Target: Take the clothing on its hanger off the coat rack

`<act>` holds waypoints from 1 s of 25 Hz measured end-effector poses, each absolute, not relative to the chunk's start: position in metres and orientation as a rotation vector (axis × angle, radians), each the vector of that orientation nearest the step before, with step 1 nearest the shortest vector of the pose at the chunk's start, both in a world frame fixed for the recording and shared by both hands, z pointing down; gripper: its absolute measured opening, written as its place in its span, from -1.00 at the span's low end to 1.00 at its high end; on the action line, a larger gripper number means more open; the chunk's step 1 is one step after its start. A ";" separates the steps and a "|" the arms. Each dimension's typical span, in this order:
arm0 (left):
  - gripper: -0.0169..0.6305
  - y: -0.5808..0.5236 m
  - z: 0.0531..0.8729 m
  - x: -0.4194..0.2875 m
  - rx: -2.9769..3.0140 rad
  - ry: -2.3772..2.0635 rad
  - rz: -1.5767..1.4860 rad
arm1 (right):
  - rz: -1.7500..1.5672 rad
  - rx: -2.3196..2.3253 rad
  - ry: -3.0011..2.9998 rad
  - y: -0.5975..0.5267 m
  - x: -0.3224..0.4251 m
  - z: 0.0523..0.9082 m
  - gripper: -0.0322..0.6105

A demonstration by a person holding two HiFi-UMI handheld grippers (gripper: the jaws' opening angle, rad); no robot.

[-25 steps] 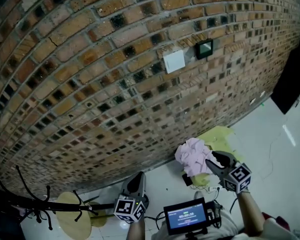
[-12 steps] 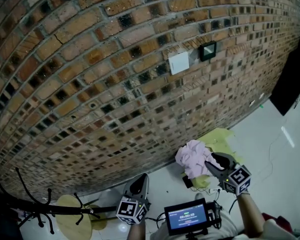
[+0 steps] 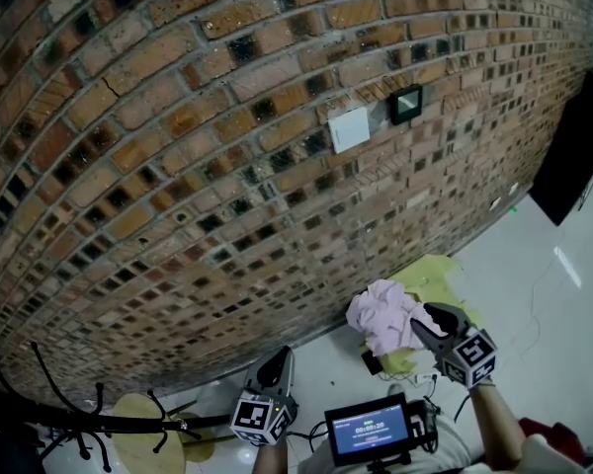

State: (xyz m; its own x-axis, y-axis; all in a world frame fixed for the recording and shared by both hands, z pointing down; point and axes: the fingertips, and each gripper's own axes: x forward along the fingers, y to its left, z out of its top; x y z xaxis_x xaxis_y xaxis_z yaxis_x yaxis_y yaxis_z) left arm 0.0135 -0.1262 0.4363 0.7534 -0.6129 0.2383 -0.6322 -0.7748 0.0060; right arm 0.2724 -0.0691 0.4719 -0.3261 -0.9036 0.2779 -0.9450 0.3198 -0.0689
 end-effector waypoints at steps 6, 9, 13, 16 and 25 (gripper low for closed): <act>-0.93 -0.132 0.441 0.015 2.851 -1.019 0.340 | 0.291 1.755 -2.321 -0.073 0.283 0.475 -0.59; -0.93 -0.134 0.443 0.019 2.844 -1.008 0.344 | 0.272 1.754 -2.304 -0.073 0.284 0.474 -0.59; -0.93 -0.135 0.452 0.026 2.823 -0.958 0.345 | 0.237 1.748 -2.309 -0.074 0.284 0.471 -0.59; -0.93 -0.131 0.454 0.033 2.811 -0.909 0.351 | 0.228 1.733 -2.316 -0.072 0.284 0.473 -0.59; -0.93 -0.125 0.461 0.047 2.791 -0.857 0.352 | 0.198 1.728 -2.330 -0.063 0.288 0.466 -0.59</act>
